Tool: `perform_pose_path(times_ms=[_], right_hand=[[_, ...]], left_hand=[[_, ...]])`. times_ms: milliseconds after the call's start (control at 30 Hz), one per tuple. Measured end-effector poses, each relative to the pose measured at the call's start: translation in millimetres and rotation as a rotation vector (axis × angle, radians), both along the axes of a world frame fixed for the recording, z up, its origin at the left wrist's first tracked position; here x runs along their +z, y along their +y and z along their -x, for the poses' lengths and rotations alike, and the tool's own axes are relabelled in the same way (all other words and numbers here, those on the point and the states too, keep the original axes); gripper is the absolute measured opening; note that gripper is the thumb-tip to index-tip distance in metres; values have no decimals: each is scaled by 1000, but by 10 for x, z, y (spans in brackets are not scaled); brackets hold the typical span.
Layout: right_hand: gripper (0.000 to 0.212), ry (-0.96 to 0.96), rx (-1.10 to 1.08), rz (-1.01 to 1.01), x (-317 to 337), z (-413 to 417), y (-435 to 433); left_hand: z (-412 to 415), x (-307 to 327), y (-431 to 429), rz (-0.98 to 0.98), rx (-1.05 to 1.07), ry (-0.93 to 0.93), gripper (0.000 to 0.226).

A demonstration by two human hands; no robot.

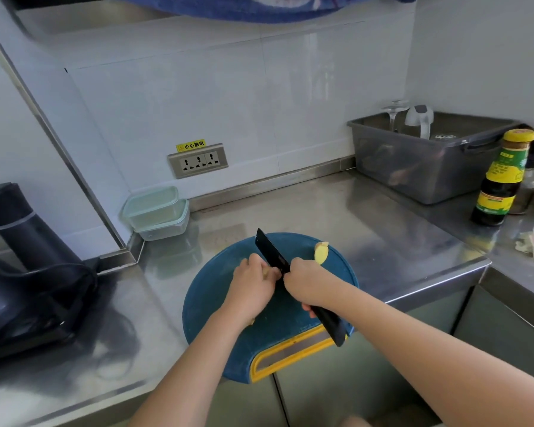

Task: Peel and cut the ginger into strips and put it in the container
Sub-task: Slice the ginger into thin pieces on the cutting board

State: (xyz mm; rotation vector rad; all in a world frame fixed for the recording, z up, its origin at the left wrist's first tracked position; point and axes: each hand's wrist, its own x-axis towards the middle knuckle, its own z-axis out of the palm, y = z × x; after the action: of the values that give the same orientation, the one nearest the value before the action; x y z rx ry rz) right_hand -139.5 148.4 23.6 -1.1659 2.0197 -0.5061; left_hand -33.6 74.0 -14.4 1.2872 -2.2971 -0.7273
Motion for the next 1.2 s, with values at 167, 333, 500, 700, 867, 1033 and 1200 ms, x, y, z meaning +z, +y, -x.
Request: perform_pose_path(times_ms=[167,333,500,700,867,1033,1200], right_hand=[[23,-48,-40,-2,-7,78,128],[19,-25,-51,58,48,100,206],[17,39,4,94,49,62,226],[17,54,16,95,73,83,255],[15,3,14,95,105,98,284],[17,-17,33,99,145,130,272],[18,-19,41,75,122,129,259]], left_hand=[[28,-23,26,42,13,28,19],[11,-1,78,78,-6,11,17],[13,15,98,65,18,9,18],[17,31,108,45,32,-13,18],[10,30,112,30,32,-7,19],[4,30,112,-44,55,58,19],[4,20,100,-59,69,69,20]])
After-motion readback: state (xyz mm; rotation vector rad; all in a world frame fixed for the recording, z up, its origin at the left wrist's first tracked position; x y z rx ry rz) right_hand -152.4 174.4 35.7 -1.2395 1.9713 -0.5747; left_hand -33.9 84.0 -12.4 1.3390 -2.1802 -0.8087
